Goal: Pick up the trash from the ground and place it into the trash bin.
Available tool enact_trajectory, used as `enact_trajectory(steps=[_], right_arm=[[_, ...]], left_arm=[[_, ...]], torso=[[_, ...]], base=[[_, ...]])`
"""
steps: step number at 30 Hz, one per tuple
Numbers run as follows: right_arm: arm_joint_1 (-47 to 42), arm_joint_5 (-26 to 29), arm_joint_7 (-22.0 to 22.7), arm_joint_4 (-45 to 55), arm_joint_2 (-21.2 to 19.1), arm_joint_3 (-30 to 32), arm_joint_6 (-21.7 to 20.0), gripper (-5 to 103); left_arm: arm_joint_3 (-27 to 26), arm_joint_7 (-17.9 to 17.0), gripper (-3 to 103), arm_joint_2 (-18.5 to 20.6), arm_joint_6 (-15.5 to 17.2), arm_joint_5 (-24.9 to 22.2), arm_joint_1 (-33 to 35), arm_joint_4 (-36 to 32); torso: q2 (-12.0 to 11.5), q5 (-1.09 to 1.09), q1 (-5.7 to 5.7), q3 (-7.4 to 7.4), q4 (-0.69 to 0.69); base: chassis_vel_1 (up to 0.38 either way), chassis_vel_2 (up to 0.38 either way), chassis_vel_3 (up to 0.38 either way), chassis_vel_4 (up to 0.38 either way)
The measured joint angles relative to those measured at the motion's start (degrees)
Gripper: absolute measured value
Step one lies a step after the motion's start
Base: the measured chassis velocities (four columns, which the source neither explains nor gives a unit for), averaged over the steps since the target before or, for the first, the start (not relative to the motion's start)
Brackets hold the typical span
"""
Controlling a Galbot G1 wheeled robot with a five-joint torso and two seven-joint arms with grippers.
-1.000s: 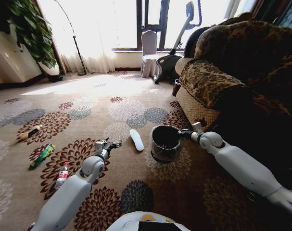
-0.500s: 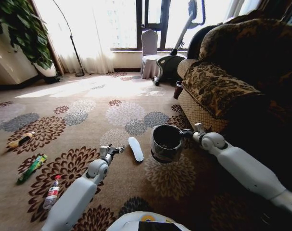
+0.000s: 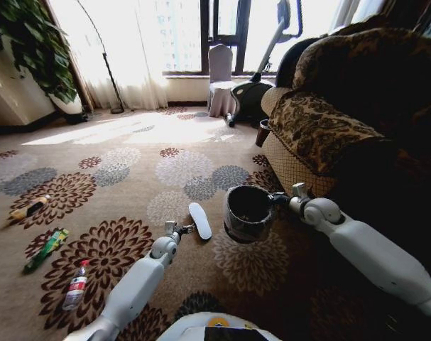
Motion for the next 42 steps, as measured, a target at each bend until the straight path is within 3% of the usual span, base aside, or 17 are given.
enact_trajectory(steps=[6, 11, 21, 25, 29, 33, 35, 41, 42], right_arm=[[-0.9, 0.4, 0.0, 0.7, -1.6, -0.3, 0.1, 2], [-0.7, 0.7, 0.0, 0.8, -2.2, -1.0, 0.2, 2], [-0.7, 1.5, 0.0, 2.2, -4.1, -1.8, 0.7, 2], [-0.7, 1.6, 0.0, 2.4, -4.3, -1.9, 0.8, 2], [-0.6, 1.9, 0.0, 2.9, -4.4, -2.0, 1.0, 2], [-1.3, 2.1, 0.0, 3.7, -4.7, -1.4, 1.3, 2], [-1.7, 2.1, 0.0, 3.9, -4.9, -1.0, 1.3, 2], [-3.9, 2.1, 0.0, 4.8, -6.0, 1.3, 1.7, 2], [-3.9, 2.1, 0.0, 4.8, -6.0, 1.3, 1.7, 2]], left_arm=[[2.0, 2.1, 100, -2.8, -3.7, 1.2, -3.2, 7.2], [2.6, 2.6, 100, -5.7, -4.9, 1.2, -4.7, 12.1], [1.6, 6.6, 100, -10.4, -10.6, -2.7, -8.4, 22.9], [1.2, 8.0, 101, -11.3, -10.8, -4.7, -9.1, 24.3], [0.9, 9.2, 93, -12.5, -11.0, -5.8, -9.6, 25.8], [0.8, 10.4, 72, -13.7, -11.4, -6.2, -10.2, 27.6], [0.8, 10.6, 72, -13.8, -11.5, -6.2, -10.4, 28.0], [0.8, 11.1, 45, -14.5, -11.5, -6.9, -11.4, 29.5], [0.8, 11.1, 45, -14.5, -11.5, -6.9, -11.4, 29.5]], torso=[[0.0, 0.00, 0.00, 0.00, 0.00], [0.0, 0.01, 0.00, 0.00, -0.01], [0.0, 0.00, 0.00, 0.01, -0.01], [0.0, 0.00, 0.00, 0.00, -0.01], [0.0, 0.00, 0.00, 0.00, 0.00], [0.0, 0.00, 0.00, 0.01, 0.02], [0.0, 0.00, 0.00, 0.00, 0.02], [0.0, 0.00, 0.00, 0.01, 0.00], [0.0, 0.00, 0.00, 0.01, 0.00]], base=[[0.000, 0.000, 0.000, 0.000], [0.000, 0.000, 0.000, 0.000], [0.000, 0.000, 0.000, 0.000], [0.000, 0.000, 0.000, 0.000], [0.000, 0.000, 0.000, 0.000], [0.000, 0.000, 0.000, 0.000], [0.000, 0.000, 0.000, 0.000], [0.000, 0.000, 0.000, 0.000], [0.000, 0.000, 0.000, 0.000]])
